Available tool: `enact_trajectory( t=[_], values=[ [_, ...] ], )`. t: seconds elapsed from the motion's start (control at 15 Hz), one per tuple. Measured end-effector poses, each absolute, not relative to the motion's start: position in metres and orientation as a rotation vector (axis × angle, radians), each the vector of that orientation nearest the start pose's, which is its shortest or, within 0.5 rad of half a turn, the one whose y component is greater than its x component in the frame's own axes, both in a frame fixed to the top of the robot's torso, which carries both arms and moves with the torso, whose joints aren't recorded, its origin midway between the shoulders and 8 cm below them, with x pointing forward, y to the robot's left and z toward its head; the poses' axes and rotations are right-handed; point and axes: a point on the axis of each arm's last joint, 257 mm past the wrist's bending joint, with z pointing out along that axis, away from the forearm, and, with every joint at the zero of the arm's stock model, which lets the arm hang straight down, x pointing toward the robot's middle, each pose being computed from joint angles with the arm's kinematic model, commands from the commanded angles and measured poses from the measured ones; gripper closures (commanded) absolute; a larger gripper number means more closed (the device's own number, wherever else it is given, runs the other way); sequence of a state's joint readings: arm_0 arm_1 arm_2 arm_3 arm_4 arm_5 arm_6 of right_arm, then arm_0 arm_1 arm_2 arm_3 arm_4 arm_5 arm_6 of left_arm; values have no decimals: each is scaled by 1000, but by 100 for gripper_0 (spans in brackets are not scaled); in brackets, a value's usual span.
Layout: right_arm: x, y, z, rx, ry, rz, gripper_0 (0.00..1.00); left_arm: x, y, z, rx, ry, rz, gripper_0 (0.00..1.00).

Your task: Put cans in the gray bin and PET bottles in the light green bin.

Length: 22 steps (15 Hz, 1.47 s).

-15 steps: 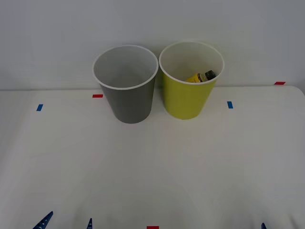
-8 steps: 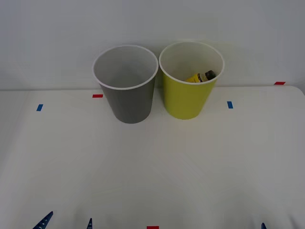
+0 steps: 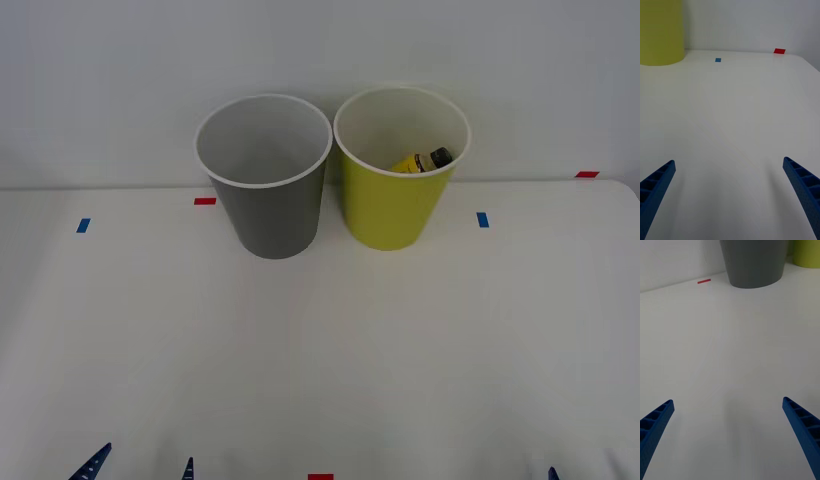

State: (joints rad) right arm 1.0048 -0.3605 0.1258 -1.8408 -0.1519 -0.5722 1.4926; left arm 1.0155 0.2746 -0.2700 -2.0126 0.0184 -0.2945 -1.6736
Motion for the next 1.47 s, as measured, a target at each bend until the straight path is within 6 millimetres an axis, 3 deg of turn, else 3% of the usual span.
enact_trajectory(
  t=[1.47],
  values=[
    [205,-327,-318,-10,1736,-80,0,226,236,-328,205,1845,83,0]
  ],
)
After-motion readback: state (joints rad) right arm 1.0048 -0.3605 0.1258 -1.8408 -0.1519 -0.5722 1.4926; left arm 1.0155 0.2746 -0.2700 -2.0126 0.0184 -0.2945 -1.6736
